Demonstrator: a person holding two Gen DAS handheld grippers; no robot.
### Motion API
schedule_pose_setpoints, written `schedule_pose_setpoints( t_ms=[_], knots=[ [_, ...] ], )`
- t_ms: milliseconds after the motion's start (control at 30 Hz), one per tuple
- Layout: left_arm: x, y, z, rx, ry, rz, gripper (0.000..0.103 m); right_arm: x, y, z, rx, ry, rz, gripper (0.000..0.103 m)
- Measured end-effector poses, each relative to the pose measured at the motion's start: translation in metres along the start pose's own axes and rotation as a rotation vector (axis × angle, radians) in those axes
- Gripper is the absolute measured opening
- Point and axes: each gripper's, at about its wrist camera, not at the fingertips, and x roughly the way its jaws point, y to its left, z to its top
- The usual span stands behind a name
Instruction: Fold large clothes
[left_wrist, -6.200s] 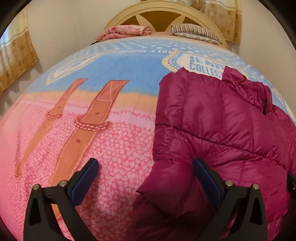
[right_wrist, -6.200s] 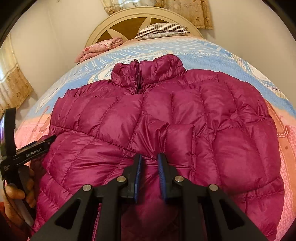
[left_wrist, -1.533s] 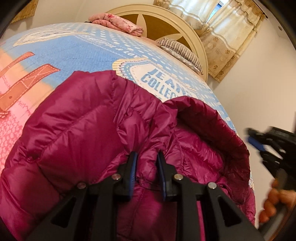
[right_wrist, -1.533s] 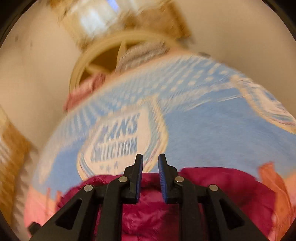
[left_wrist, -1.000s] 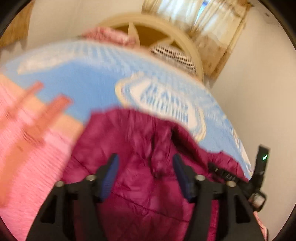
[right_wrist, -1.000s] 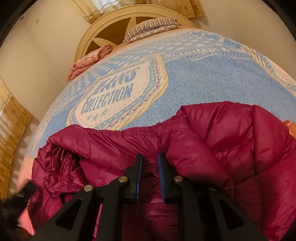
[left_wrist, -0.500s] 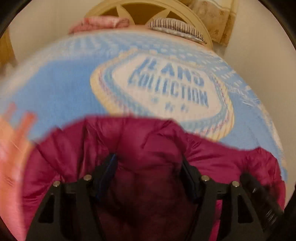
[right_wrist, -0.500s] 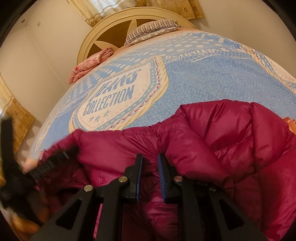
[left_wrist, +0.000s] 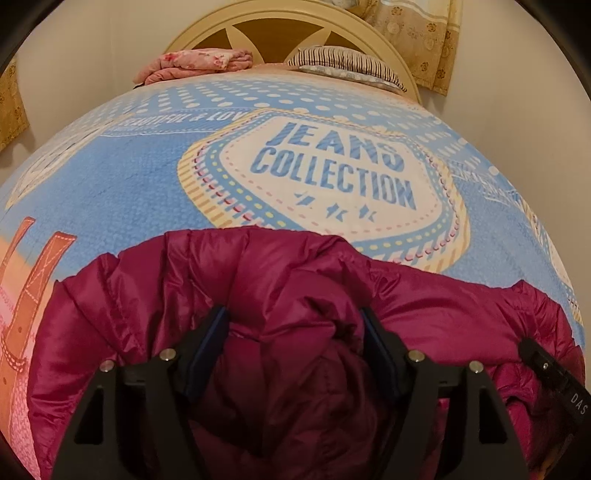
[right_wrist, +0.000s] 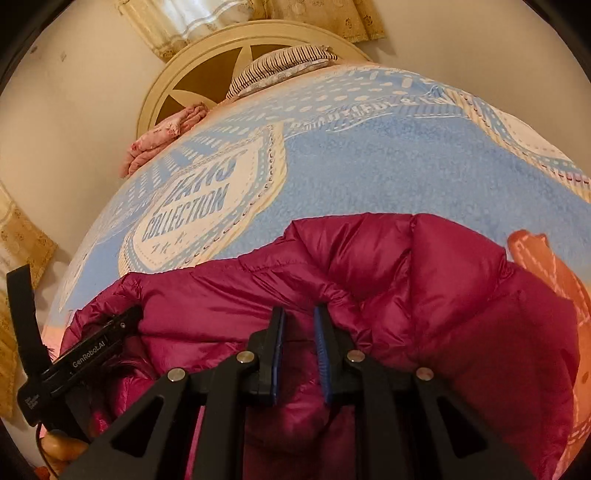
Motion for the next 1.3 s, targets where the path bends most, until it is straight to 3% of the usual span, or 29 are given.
schedule_pose_setpoints(
  t_ms=[267,333,433,467,500,567,600,733,867,1100,1300],
  knots=[
    [-0.009,0.000,0.000,0.008,0.017,-0.023,0.077,0.001,0.015,0.000,-0.069,-0.012,-0.087,0.017],
    [-0.030,0.001,-0.005,0.032,0.019,-0.043,0.077,-0.011,0.015,0.003,-0.040,0.031,-0.086,0.017],
    [-0.080,0.009,-0.020,0.082,-0.061,-0.100,0.077,-0.064,0.014,-0.008,0.014,-0.069,-0.028,0.018],
    [-0.099,0.013,-0.028,0.107,-0.085,-0.120,0.078,-0.084,0.014,-0.013,0.014,-0.099,-0.002,0.024],
    [-0.118,0.020,-0.036,0.127,-0.106,-0.130,0.083,-0.103,0.014,-0.019,0.009,-0.120,0.013,0.039],
    [-0.152,0.035,-0.055,0.159,-0.145,-0.150,0.089,-0.145,0.014,-0.037,-0.017,-0.163,0.018,0.062],
    [-0.170,0.045,-0.065,0.169,-0.164,-0.163,0.092,-0.164,0.014,-0.047,-0.033,-0.185,0.026,0.066],
    [-0.225,0.088,-0.103,0.170,-0.206,-0.230,0.096,-0.236,0.005,-0.092,-0.076,-0.231,0.032,0.067],
    [-0.252,0.129,-0.140,0.142,-0.165,-0.294,0.096,-0.298,-0.016,-0.147,-0.056,-0.230,0.045,0.067],
    [-0.281,0.177,-0.222,0.144,-0.109,-0.306,0.096,-0.358,-0.049,-0.236,-0.028,-0.104,0.033,0.067],
    [-0.279,0.198,-0.275,0.085,-0.042,-0.383,0.096,-0.367,-0.068,-0.290,-0.022,-0.015,-0.011,0.067]
  ],
)
